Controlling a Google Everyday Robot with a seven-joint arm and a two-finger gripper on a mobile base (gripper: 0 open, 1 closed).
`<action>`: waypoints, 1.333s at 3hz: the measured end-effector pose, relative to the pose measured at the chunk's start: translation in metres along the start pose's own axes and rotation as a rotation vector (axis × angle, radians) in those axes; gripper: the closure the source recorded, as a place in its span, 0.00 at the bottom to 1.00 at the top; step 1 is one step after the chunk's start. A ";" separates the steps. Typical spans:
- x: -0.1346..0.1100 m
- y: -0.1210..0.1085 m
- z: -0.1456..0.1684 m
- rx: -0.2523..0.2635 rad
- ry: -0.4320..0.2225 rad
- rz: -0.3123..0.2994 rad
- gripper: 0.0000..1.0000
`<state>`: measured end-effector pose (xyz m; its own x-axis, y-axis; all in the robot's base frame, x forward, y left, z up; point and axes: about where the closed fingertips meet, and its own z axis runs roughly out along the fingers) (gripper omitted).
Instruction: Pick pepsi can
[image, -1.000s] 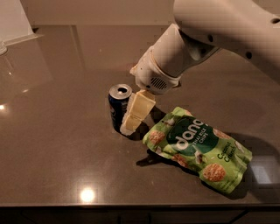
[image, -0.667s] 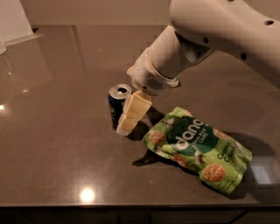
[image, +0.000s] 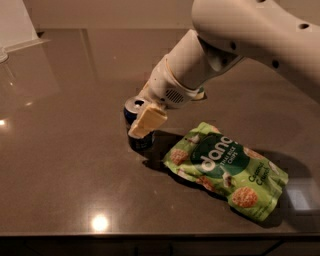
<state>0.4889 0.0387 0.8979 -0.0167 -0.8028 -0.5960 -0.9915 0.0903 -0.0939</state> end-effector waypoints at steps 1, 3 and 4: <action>-0.004 -0.001 -0.005 -0.003 -0.007 -0.004 0.64; -0.050 0.000 -0.045 -0.052 -0.022 -0.033 1.00; -0.086 0.004 -0.090 -0.088 -0.054 -0.081 1.00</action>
Offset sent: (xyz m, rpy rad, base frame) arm -0.0020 0.0134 0.0613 0.0254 0.0449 0.0529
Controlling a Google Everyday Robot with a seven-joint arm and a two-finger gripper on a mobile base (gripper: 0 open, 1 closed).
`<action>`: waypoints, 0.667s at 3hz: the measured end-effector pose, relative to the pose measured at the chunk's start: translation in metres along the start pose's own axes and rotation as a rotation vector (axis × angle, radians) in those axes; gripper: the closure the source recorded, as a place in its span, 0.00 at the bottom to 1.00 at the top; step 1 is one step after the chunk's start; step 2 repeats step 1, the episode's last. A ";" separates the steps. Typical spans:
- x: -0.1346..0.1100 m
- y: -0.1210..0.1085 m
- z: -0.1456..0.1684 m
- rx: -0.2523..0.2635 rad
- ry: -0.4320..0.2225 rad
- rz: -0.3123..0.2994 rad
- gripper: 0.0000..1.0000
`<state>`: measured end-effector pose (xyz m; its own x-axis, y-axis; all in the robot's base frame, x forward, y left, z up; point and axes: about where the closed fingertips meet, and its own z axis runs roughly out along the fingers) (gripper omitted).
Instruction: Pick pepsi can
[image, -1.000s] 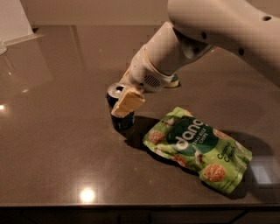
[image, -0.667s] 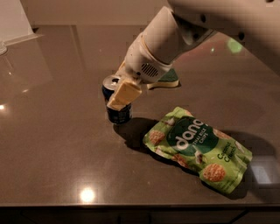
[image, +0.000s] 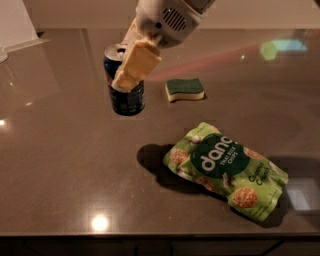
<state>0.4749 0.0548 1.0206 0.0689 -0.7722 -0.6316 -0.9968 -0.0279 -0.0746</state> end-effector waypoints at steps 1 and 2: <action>-0.001 0.000 -0.002 0.002 -0.001 -0.003 1.00; -0.001 0.000 -0.002 0.002 -0.001 -0.003 1.00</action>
Offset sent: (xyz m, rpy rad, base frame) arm 0.0000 0.0000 0.0000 0.0000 0.0000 0.0000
